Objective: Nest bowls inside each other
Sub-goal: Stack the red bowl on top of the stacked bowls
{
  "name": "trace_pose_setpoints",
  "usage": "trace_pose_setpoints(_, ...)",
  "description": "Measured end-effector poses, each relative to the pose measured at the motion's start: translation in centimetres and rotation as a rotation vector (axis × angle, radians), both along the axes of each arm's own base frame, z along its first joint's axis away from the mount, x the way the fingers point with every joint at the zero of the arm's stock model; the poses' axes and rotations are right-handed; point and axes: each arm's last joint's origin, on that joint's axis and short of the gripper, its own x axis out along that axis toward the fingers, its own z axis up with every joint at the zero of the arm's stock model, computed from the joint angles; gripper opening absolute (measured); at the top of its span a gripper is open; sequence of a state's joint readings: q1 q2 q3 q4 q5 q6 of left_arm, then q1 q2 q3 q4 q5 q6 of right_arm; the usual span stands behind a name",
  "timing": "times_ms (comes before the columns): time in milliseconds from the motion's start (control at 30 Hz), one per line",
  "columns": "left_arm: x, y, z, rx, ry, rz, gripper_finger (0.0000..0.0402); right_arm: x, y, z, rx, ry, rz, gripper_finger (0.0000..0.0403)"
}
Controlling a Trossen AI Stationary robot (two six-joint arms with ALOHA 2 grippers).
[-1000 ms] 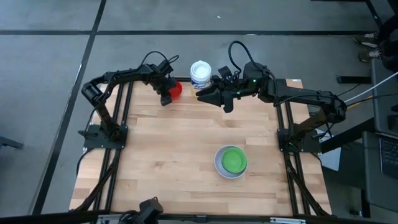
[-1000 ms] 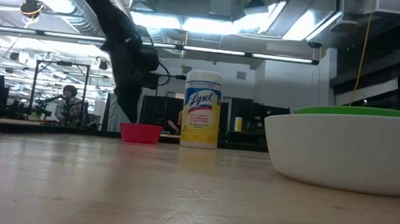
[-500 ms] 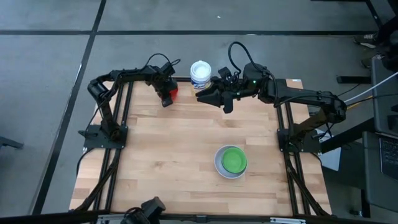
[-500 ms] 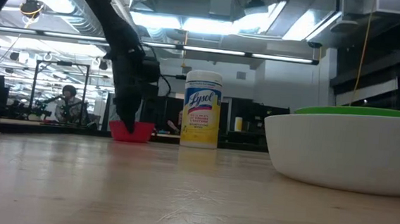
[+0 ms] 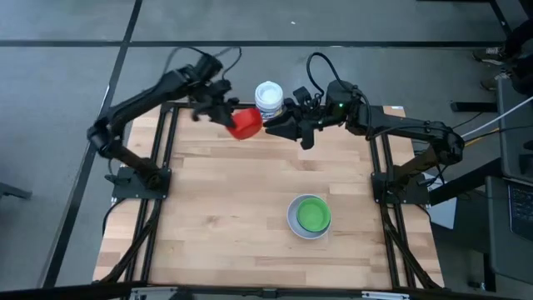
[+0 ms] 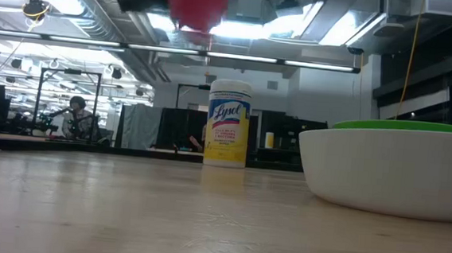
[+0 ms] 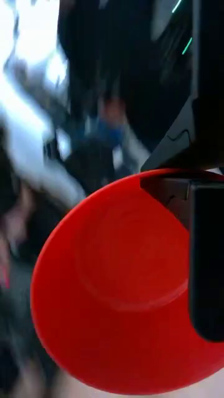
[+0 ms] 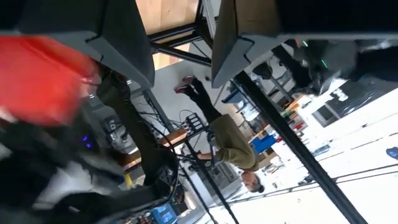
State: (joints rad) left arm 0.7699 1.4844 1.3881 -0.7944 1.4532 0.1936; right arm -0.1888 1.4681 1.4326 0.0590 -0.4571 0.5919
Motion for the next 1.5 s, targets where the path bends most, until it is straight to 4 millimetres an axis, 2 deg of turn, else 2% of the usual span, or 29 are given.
trace_pose_setpoints(100,-0.5,-2.5,4.1,-0.001,-0.126,-0.127,0.0003,-0.1,-0.2,0.2,-0.007,-0.020,0.027,0.0169)
trace_pose_setpoints(233,-0.1,-5.8,7.1,0.033,-0.176,-0.243,0.0003,-0.2,-0.4,0.5,-0.017,-0.057,0.062,0.0174)
trace_pose_setpoints(467,1.9,-10.9,9.3,0.040,-0.212,-0.449,0.0002,-0.6,-0.4,1.7,-0.025,-0.168,0.184,0.0179)
trace_pose_setpoints(600,3.0,-12.8,10.0,0.059,-0.253,-0.497,0.0002,-0.8,-0.1,2.1,-0.016,-0.192,0.269,0.0176)
trace_pose_setpoints(733,3.6,-13.4,10.4,0.074,-0.280,-0.503,0.0002,-0.7,0.9,2.1,-0.014,-0.193,0.338,0.0174)
trace_pose_setpoints(967,4.4,-13.0,10.7,0.105,-0.333,-0.468,0.0002,0.1,2.5,1.4,0.009,-0.165,0.410,0.0183)
trace_pose_setpoints(1200,5.1,-13.3,10.4,0.106,-0.342,-0.470,0.0002,1.6,2.7,0.2,0.028,-0.139,0.427,0.0176)
trace_pose_setpoints(1500,5.5,-13.2,10.2,0.106,-0.344,-0.470,0.0002,1.1,3.0,1.4,0.040,-0.229,0.488,0.0165)
